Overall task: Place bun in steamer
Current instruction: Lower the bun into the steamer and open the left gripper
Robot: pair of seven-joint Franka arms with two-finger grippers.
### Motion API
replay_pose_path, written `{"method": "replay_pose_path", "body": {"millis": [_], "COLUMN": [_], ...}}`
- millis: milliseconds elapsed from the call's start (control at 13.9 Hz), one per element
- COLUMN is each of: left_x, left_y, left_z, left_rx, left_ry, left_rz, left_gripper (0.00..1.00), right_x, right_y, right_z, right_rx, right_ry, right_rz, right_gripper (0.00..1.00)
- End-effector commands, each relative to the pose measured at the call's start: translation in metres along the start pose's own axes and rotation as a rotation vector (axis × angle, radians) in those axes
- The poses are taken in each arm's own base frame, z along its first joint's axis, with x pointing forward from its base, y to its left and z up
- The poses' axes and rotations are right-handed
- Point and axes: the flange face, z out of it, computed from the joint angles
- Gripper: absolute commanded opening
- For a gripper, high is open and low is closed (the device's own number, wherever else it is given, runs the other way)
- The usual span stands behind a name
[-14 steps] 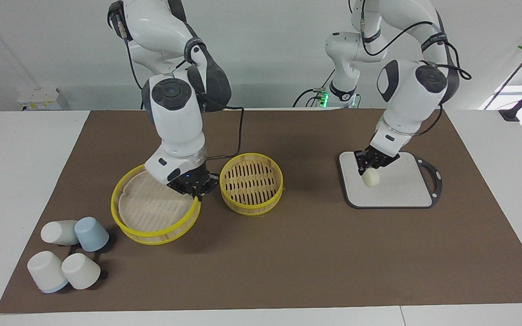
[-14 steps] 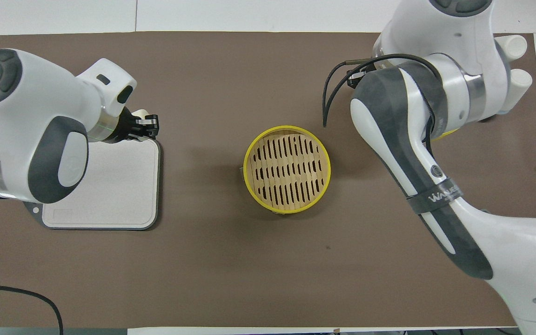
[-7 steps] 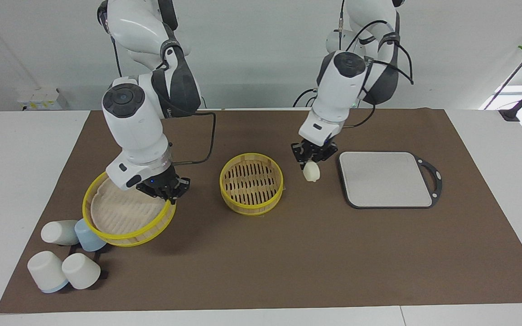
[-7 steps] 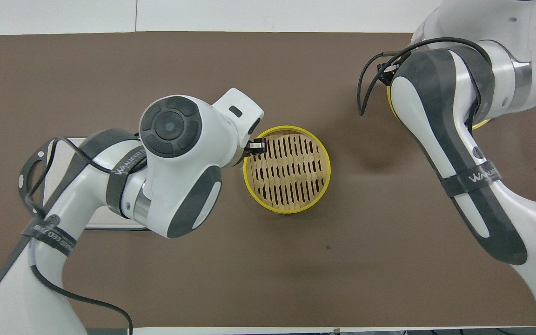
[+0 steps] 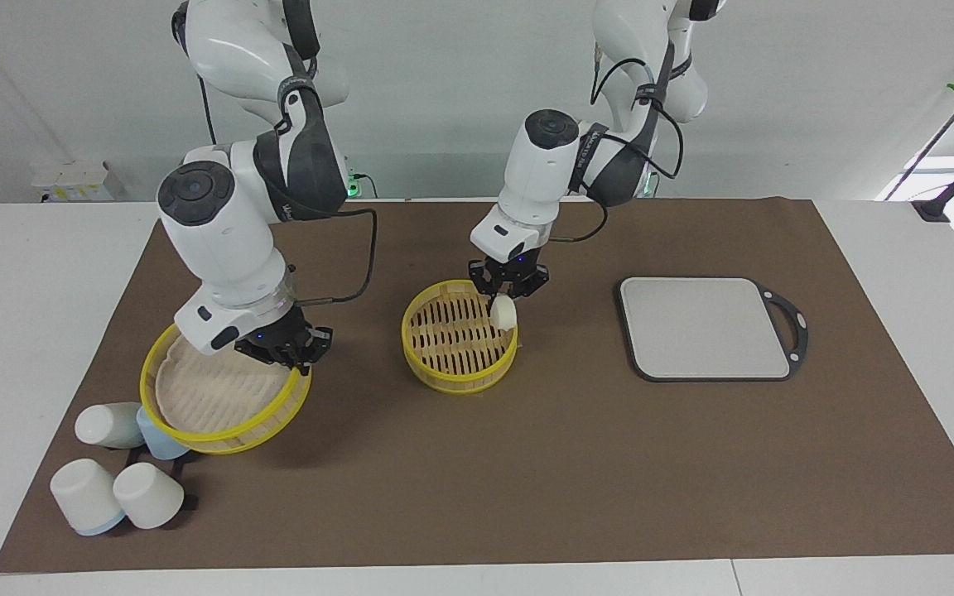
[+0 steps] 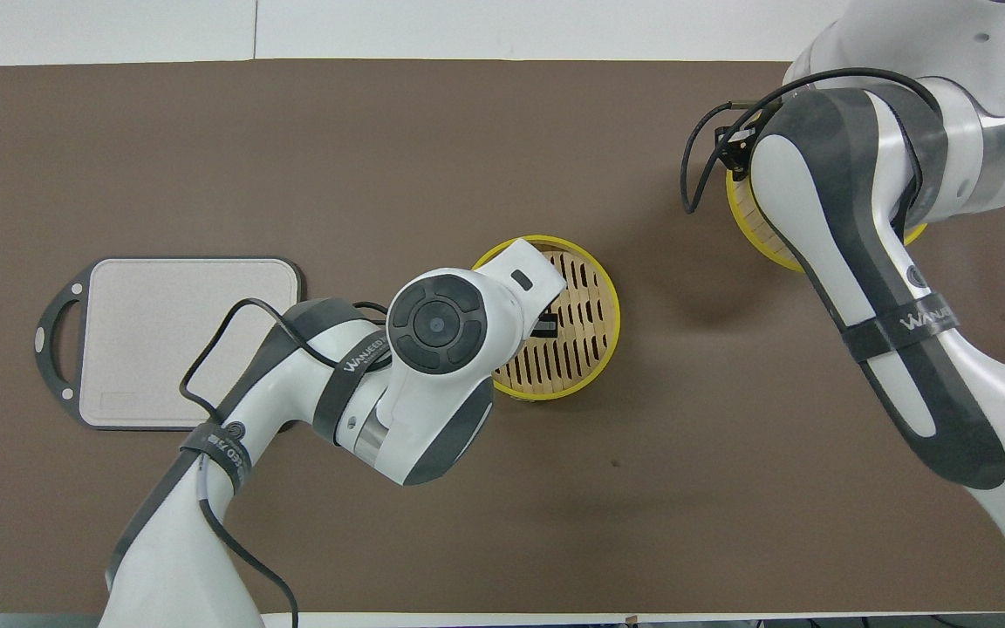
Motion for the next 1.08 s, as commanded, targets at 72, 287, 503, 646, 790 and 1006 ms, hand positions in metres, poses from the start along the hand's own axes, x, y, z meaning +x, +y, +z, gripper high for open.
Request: {"method": "replay_pose_path", "body": {"millis": [72, 287, 503, 646, 790, 1006], "left_x": [-0.009, -0.01, -0.009, -0.01, -0.01, -0.007], "left_y": [0.017, 0.019, 0.02, 0.021, 0.021, 0.018], "left_z": [0.037, 0.05, 0.051, 0.051, 0.05, 0.04], "left_rx": [0.021, 0.023, 0.013, 0.011, 0.009, 0.008], "left_ry": [0.004, 0.007, 0.023, 0.026, 0.027, 0.028], "left_rz": [0.019, 0.017, -0.04, -0.07, -0.074, -0.077], "left_gripper": [0.27, 0.27, 0.76, 1.0, 1.0, 1.0], "right_x": [-0.012, -0.013, -0.013, -0.012, -0.012, -0.017], "right_y": [0.008, 0.008, 0.005, 0.007, 0.008, -0.016], "right_z": [-0.006, -0.005, -0.004, -0.005, -0.005, -0.005], "right_rx": [0.024, 0.026, 0.025, 0.028, 0.028, 0.028], "right_ry": [-0.013, -0.012, -0.007, -0.003, -0.001, -0.001], "right_rz": [0.029, 0.03, 0.022, 0.026, 0.027, 0.067], "right_gripper": [0.0, 0.0, 0.0, 0.0, 0.0, 0.0]}}
